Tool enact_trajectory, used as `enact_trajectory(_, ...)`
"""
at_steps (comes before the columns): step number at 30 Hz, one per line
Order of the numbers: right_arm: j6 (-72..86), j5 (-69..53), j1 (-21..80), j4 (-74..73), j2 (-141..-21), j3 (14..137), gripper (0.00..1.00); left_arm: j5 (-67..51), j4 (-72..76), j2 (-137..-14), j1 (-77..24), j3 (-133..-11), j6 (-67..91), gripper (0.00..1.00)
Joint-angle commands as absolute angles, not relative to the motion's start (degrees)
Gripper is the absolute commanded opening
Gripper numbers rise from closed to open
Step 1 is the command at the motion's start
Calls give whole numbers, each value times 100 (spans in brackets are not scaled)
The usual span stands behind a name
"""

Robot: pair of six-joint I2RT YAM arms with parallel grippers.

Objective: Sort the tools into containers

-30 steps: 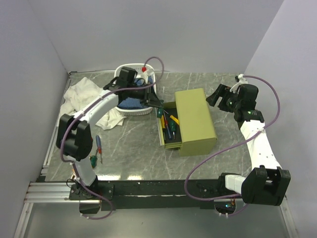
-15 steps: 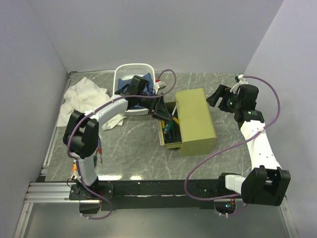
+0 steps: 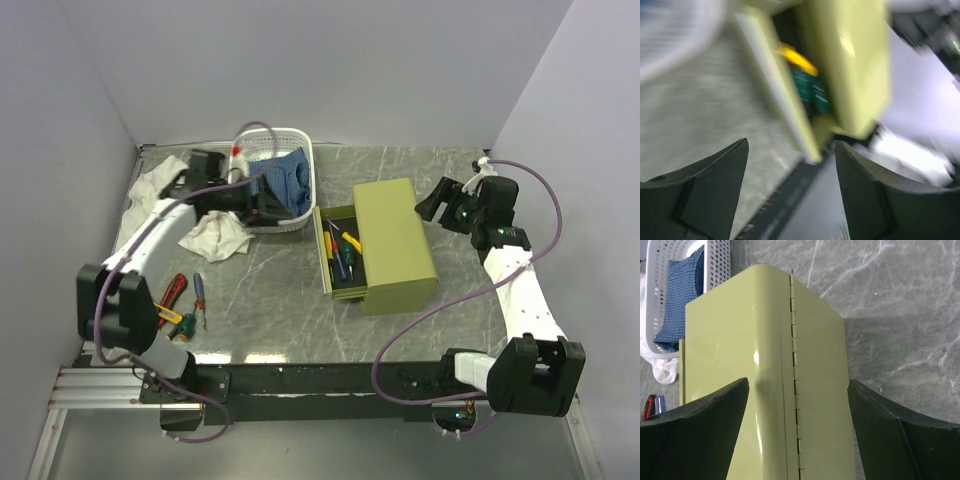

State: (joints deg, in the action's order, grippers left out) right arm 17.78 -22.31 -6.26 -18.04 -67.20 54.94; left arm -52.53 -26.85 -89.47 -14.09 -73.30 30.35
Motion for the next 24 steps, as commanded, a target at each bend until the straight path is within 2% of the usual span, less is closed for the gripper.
enact_trajectory(1,1802,-2268,-659,-1582,-6478,5414,87,-3353,-4397,-8351,-801,-7137,2077,74)
enact_trajectory(3,1828,-2285,-659,-1582,-6495,5405,87,-1898,-4727,-8148,-660,-6910,2048,75)
enact_trajectory(6,1837,-2312,-659,-1556,-6530,5432,87,-926,-5124,-7954,-379,-6347,2179,74)
enact_trajectory(10,1872,-2320,-659,-1547,-6635,5493,87,-704,-5124,-8015,-18,-5661,2355,72)
enact_trajectory(21,1986,-2355,-659,-1450,-6618,5361,87,-308,-4975,-8885,624,-5907,2110,71)
enact_trajectory(24,1934,-2321,-659,-1485,-6574,5414,87,-351,-4905,-9043,642,-5932,1935,67)
